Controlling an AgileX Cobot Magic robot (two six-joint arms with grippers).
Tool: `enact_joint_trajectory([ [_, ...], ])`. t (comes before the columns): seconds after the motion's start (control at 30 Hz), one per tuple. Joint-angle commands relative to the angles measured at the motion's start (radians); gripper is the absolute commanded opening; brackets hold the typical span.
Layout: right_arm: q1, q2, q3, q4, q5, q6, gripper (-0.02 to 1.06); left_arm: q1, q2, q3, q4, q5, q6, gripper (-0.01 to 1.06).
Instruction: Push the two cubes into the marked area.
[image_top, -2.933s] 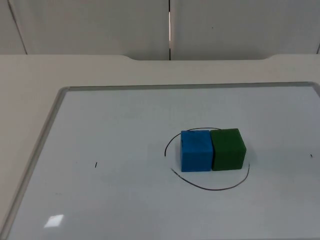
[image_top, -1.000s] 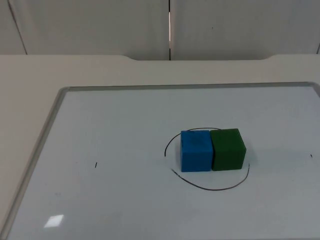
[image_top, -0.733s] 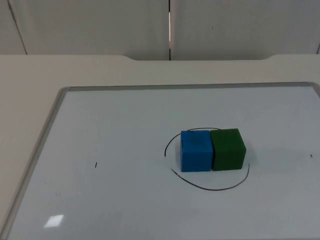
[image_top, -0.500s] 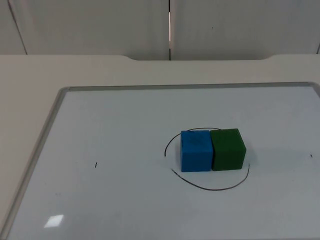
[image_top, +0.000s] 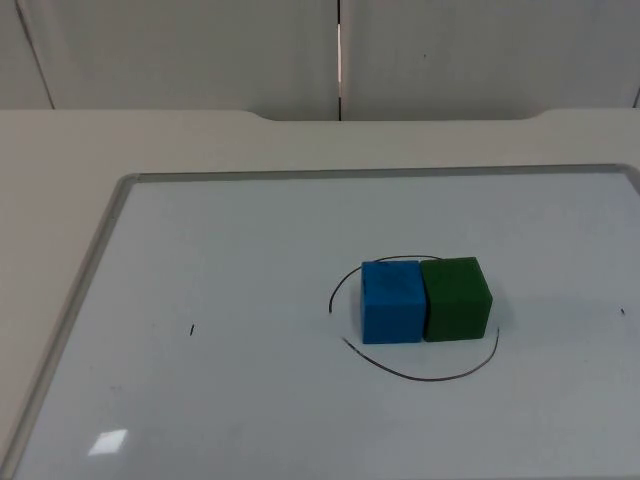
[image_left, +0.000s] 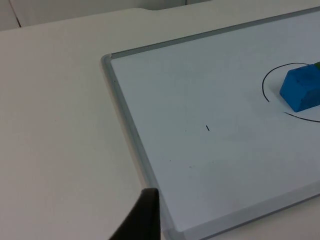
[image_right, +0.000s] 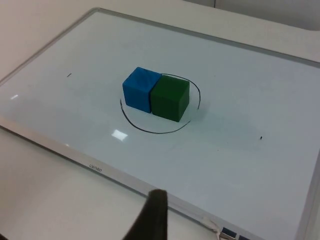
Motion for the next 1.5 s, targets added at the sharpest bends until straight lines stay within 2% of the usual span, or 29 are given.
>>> enact_joint_trajectory([
  [0.0, 0.0, -0.004, 0.002, -0.003, -0.002, -0.007, 0.85, 0.002, -0.004, 0.005, 0.001, -0.012, -0.002, 0.98],
  [0.03, 0.0, -0.004, 0.002, -0.003, -0.002, -0.007, 0.88, 0.002, -0.004, 0.005, 0.001, -0.012, -0.002, 1.03],
  [0.1, 0.0, -0.004, 0.002, -0.003, -0.002, -0.007, 1.01, 0.002, -0.004, 0.005, 0.001, -0.012, -0.001, 1.05],
  [0.17, 0.0, -0.004, 0.002, -0.003, -0.002, -0.007, 1.05, 0.002, -0.004, 0.005, 0.001, -0.012, 0.001, 1.05],
  [1.47, 0.0, -0.004, 0.002, -0.001, -0.004, -0.007, 1.05, 0.002, -0.004, 0.005, 0.001, -0.012, 0.001, 1.05],
])
